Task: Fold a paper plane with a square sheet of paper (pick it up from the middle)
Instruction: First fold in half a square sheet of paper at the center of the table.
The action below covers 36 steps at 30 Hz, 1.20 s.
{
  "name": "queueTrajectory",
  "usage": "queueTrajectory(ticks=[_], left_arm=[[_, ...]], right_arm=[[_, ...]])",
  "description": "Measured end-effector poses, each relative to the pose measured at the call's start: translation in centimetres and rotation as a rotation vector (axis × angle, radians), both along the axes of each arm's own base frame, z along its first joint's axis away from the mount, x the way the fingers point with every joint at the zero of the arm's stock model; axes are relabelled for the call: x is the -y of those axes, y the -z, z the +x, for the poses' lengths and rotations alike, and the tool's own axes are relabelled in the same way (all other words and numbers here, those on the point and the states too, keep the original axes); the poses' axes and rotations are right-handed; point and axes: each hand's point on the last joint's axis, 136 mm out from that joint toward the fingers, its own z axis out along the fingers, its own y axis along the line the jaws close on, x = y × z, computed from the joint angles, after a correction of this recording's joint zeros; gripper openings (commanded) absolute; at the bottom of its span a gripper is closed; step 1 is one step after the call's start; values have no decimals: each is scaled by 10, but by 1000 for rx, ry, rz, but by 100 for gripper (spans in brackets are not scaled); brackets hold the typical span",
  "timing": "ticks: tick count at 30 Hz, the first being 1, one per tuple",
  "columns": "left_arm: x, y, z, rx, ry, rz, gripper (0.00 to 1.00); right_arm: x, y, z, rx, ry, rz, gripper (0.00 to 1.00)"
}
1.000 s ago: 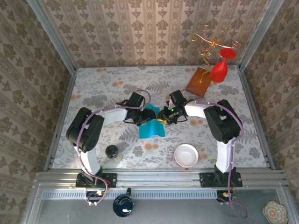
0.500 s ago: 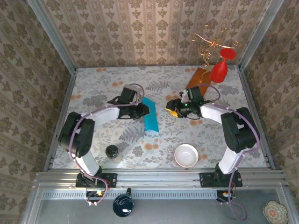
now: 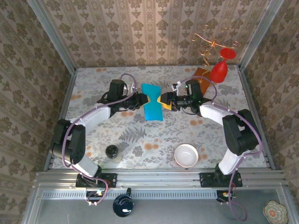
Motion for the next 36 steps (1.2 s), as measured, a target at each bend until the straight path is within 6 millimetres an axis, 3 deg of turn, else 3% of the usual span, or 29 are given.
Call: queueTrajectory(ticks=[11,19,23,27,32,36], left_arm=[[-1,3,-3,-22,8,2,24],[-2,3,-3,-24,7,2,29],[-4,4,-2,-27,1,3,48],[-20,18,5,-52,-52,33,65],[-60,46,10,-114,-170,106,74],[-83,52,12,-126,-242,135,76]], right_arm=[[-3,-7,-2,22,-24,20,34],[-3,-6,-2,13,-21,20,3],[0,-5,-2,11,-2,-2,0],[9,-7,-1,5,38,-56,0],[27,-29,5,37,92,-123,0],[28,-56,7,85,104,-153,0]])
